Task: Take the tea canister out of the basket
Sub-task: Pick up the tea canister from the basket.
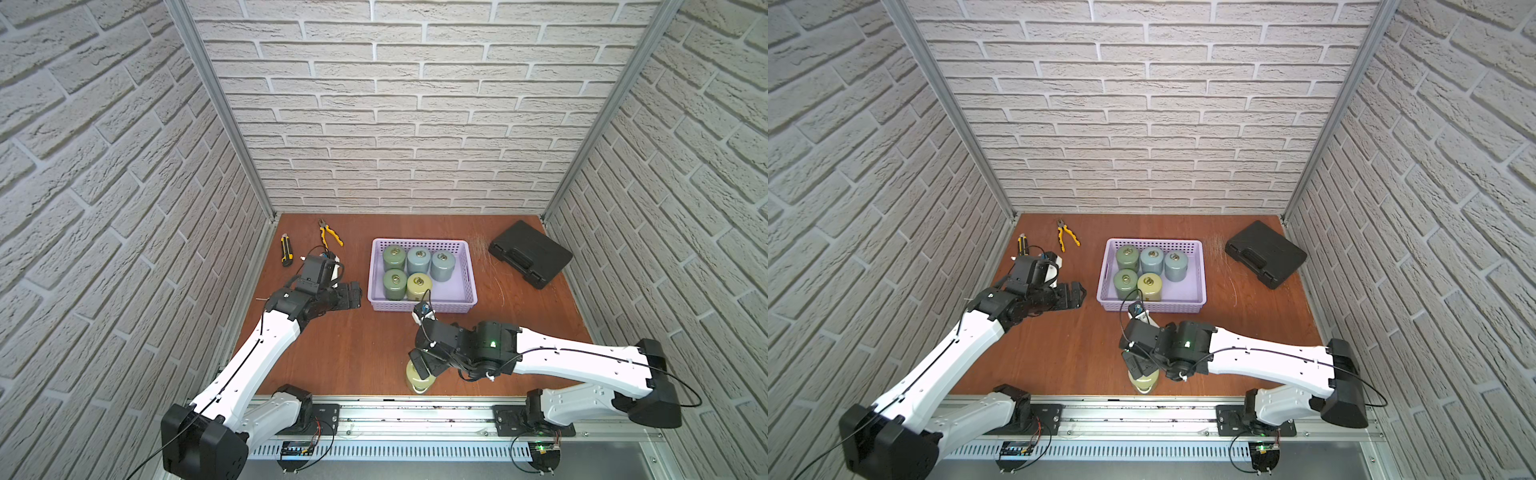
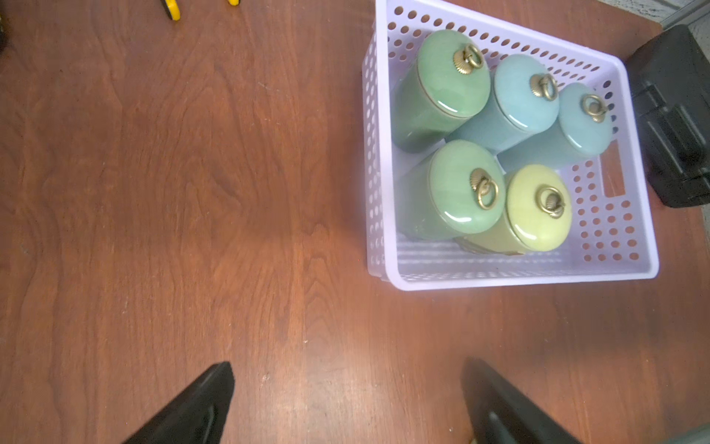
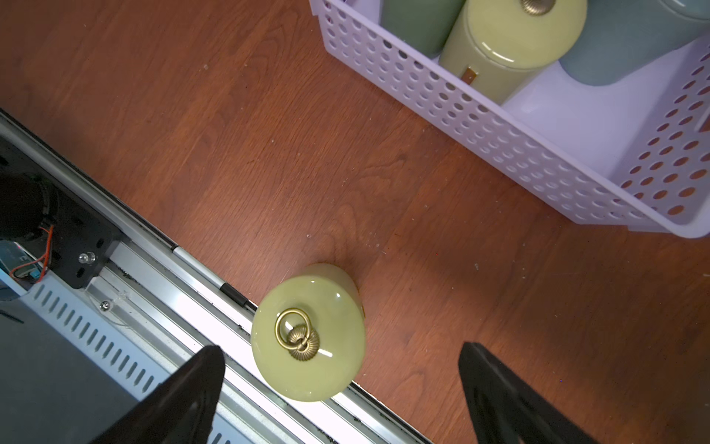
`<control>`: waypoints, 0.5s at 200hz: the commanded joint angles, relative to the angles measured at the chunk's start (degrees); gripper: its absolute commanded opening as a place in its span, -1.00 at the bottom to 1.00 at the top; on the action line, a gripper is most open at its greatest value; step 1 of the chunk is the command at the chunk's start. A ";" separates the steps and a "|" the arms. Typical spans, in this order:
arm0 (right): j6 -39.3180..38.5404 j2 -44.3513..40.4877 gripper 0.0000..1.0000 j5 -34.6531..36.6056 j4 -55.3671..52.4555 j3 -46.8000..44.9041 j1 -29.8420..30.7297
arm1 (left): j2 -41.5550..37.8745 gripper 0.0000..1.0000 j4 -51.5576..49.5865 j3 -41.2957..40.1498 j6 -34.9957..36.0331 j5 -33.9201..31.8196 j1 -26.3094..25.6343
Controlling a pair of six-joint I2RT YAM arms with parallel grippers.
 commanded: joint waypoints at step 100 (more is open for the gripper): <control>8.00 -22.94 1.00 4.89 1.05 -14.56 -7.86 | 20.79 0.96 -4.68 18.91 15.31 3.29 -6.63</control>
